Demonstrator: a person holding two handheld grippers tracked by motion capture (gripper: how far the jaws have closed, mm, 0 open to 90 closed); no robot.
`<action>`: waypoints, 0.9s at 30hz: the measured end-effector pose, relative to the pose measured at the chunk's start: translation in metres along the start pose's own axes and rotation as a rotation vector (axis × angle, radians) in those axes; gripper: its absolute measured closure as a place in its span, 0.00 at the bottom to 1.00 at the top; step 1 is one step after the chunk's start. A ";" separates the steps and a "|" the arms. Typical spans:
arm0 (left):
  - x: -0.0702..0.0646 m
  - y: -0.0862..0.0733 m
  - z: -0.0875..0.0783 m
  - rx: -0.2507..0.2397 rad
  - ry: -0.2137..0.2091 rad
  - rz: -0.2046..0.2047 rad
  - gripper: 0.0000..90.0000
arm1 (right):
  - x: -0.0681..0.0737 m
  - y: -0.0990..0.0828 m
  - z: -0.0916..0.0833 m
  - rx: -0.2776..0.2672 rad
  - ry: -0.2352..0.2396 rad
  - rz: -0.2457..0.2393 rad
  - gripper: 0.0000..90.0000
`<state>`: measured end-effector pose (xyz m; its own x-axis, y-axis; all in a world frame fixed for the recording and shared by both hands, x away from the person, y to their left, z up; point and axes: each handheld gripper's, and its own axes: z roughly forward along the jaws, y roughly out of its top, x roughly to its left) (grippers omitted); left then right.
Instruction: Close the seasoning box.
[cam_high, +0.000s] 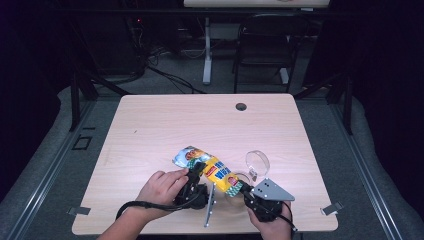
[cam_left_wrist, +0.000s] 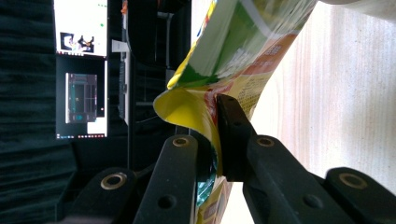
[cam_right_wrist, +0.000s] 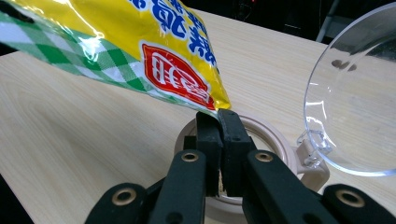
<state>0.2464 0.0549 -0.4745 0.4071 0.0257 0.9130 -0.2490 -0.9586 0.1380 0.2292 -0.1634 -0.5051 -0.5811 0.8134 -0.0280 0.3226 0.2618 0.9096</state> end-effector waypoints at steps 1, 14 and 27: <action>0.000 0.000 0.000 0.002 -0.002 -0.003 0.95 | 0.000 0.000 0.000 0.003 -0.001 -0.004 0.98; -0.010 -0.004 0.002 -0.004 -0.044 -0.080 0.95 | -0.001 0.002 -0.002 -0.008 -0.006 0.003 0.98; -0.016 -0.012 0.005 -0.021 -0.070 -0.152 0.94 | 0.001 0.004 -0.001 -0.021 -0.013 -0.010 0.98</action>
<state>0.2470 0.0652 -0.4924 0.5014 0.1493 0.8522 -0.1982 -0.9390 0.2811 0.2294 -0.1618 -0.5009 -0.5745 0.8174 -0.0422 0.3010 0.2589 0.9178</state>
